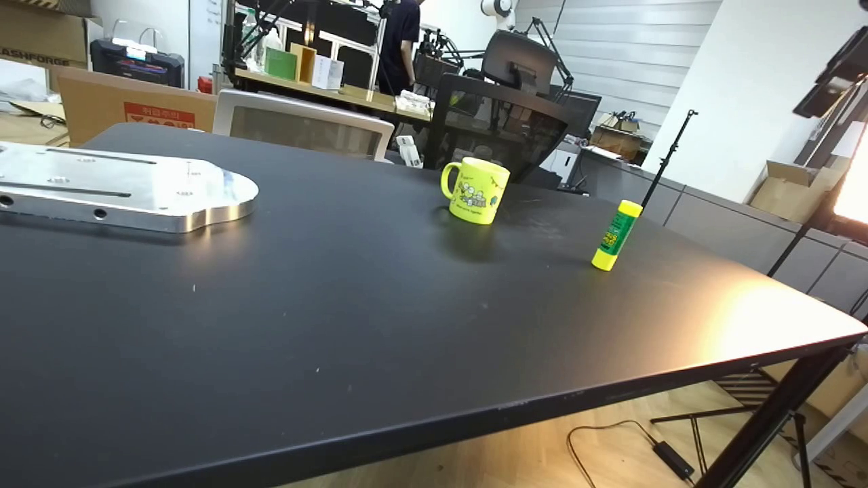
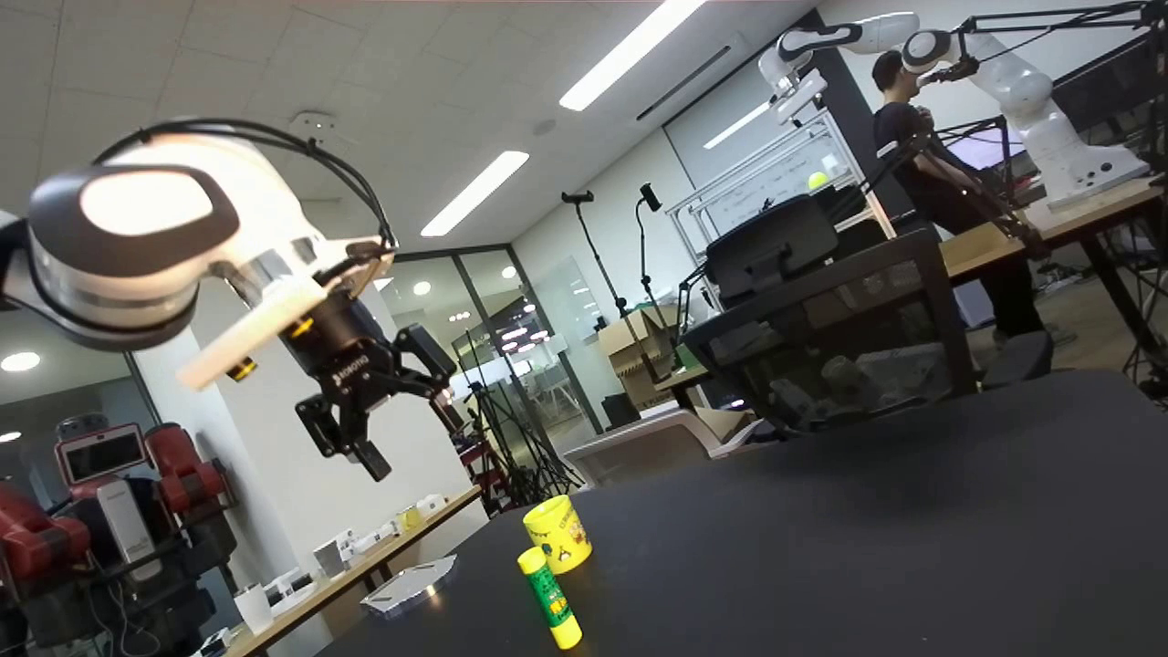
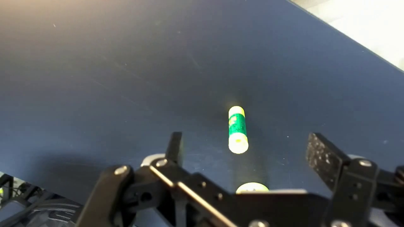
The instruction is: Put the glue stick in the yellow mug
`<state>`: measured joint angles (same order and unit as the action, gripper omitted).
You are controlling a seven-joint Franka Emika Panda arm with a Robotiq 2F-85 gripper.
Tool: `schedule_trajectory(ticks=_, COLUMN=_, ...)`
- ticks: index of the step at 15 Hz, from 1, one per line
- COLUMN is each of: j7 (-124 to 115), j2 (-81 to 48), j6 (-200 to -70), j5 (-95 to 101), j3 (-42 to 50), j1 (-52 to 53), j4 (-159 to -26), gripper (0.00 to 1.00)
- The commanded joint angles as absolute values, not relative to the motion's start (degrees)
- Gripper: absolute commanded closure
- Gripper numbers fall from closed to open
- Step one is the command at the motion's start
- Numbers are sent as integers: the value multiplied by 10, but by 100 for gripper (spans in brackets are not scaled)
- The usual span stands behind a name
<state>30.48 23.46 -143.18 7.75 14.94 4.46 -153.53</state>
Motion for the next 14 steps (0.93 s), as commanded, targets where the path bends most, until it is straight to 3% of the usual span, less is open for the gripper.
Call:
schedule_trajectory(ticks=1, j7=260, j2=102, j6=-1495, j5=83, j3=90, j1=47, j4=-1480, gripper=0)
schedule_trajectory(ticks=2, j7=297, j2=167, j6=-1479, j5=70, j3=104, j1=39, j4=-1520, gripper=0)
schedule_trajectory(ticks=14, j7=296, j2=111, j6=-1508, j5=66, j3=91, j1=30, j4=-1469, gripper=0)
